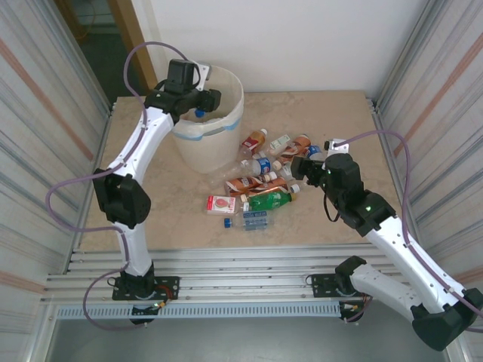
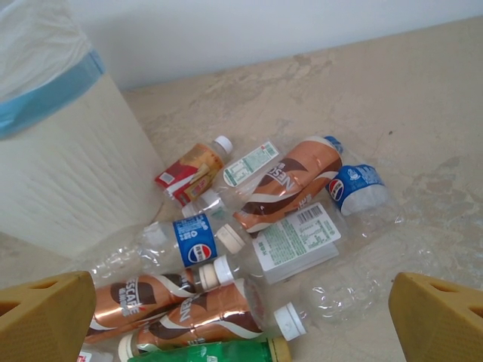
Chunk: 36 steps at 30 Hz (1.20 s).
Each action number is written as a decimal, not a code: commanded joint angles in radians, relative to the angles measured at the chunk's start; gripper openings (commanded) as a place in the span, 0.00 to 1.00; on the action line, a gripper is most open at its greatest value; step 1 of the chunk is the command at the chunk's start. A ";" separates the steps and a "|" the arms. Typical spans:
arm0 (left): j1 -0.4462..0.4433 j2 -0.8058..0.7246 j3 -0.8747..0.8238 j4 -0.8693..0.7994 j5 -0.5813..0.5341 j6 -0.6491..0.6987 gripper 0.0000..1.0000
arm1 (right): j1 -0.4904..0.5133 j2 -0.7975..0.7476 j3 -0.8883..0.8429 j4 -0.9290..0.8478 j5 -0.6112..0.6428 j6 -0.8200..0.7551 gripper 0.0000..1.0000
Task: Put the plastic bottles in the bin
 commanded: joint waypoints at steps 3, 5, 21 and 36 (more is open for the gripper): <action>0.003 -0.073 0.035 -0.018 0.022 -0.027 0.72 | -0.011 -0.004 0.020 -0.017 0.025 0.035 0.98; -0.005 -0.103 0.029 -0.016 0.020 -0.025 0.73 | -0.014 -0.004 0.020 -0.016 0.020 0.038 0.98; -0.221 -0.597 -0.539 0.263 -0.069 0.092 0.75 | -0.072 0.010 0.023 -0.073 0.011 0.091 0.98; -0.543 -0.956 -1.300 0.681 -0.018 0.331 0.87 | -0.155 0.116 0.083 -0.148 -0.022 0.163 0.98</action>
